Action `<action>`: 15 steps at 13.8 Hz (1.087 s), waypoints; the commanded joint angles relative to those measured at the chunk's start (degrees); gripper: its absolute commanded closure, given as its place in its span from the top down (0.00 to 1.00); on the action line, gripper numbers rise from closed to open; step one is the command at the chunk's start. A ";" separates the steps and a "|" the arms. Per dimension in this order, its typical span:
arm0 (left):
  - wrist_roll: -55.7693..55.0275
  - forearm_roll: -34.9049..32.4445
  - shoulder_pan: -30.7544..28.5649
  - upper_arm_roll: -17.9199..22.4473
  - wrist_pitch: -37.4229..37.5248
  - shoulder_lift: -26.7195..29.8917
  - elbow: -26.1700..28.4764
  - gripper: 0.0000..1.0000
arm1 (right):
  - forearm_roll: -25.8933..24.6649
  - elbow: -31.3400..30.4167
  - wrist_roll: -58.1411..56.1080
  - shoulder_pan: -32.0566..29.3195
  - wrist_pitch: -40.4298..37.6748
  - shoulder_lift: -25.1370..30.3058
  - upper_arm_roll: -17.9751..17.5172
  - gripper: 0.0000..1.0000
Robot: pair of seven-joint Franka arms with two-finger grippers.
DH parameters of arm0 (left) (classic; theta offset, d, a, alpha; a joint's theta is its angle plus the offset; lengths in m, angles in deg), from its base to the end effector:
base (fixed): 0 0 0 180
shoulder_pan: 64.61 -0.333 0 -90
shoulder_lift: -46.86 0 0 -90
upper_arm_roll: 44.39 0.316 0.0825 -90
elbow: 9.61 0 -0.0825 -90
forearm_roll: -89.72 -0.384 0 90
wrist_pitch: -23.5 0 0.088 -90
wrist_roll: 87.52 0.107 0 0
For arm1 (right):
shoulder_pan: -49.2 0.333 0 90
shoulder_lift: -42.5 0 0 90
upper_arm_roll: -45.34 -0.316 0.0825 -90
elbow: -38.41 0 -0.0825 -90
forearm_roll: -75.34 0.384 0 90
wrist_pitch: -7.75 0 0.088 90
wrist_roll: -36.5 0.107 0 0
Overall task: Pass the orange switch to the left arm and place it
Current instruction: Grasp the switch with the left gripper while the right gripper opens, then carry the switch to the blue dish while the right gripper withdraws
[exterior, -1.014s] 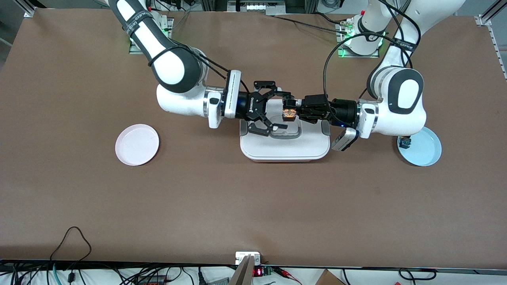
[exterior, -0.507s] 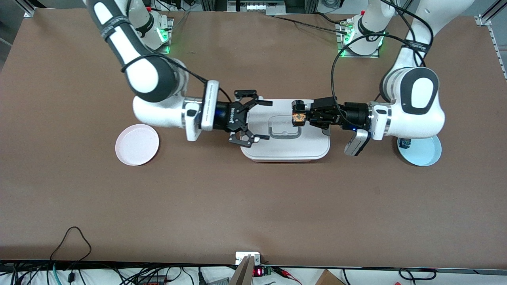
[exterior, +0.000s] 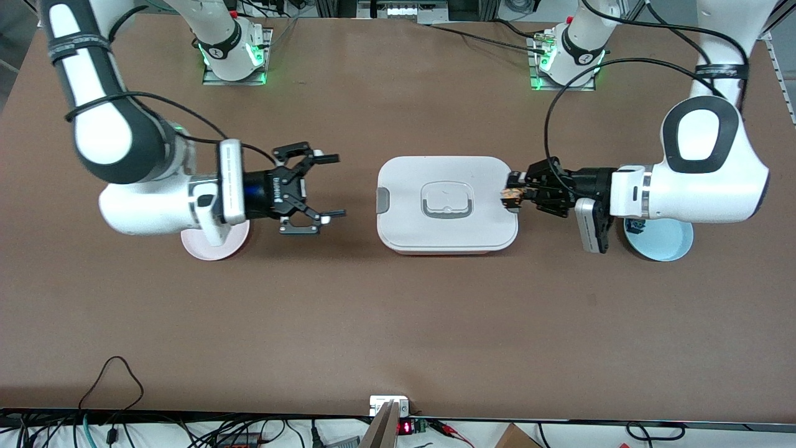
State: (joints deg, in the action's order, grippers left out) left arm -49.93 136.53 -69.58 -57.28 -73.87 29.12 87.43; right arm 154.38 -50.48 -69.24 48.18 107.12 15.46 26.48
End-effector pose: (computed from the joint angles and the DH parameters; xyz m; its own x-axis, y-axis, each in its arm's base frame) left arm 0.6088 -0.1414 0.4306 0.8780 -0.4484 0.1674 -0.4021 -0.5014 0.7661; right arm 0.6364 0.2575 0.4491 0.1195 0.1197 0.9856 0.9714 0.1910 -0.1409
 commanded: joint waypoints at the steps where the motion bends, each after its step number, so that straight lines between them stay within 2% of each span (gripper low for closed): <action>1: 1.34 -12.13 -1.53 -0.21 1.48 0.25 -1.24 0.06 | -7.47 -0.41 5.79 -5.11 -7.05 3.47 -0.65 1.00; 7: 12.05 -43.94 -1.71 -0.21 1.22 0.08 -1.15 0.06 | -28.03 -0.41 18.79 -15.22 -16.21 11.82 -0.39 1.00; 9: 17.58 -52.66 -1.71 -0.21 1.22 0.07 -0.89 0.06 | -37.25 -0.41 25.03 -15.94 -16.66 15.68 0.75 1.00; 12: 27.06 -62.07 -2.93 -0.21 1.22 0.16 -0.62 0.05 | -44.65 -0.32 32.67 -15.85 -17.54 19.29 1.55 1.00; 15: 36.20 -69.03 -5.83 -0.21 -1.06 0.07 -0.01 0.05 | -55.01 -0.32 41.47 -15.24 -16.93 22.90 1.20 1.00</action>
State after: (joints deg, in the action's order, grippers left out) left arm -20.12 71.05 -73.31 -57.16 -73.59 29.03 87.08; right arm 104.32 -50.06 -32.56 32.57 90.18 35.76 27.92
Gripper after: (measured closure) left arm 0.656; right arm 0.000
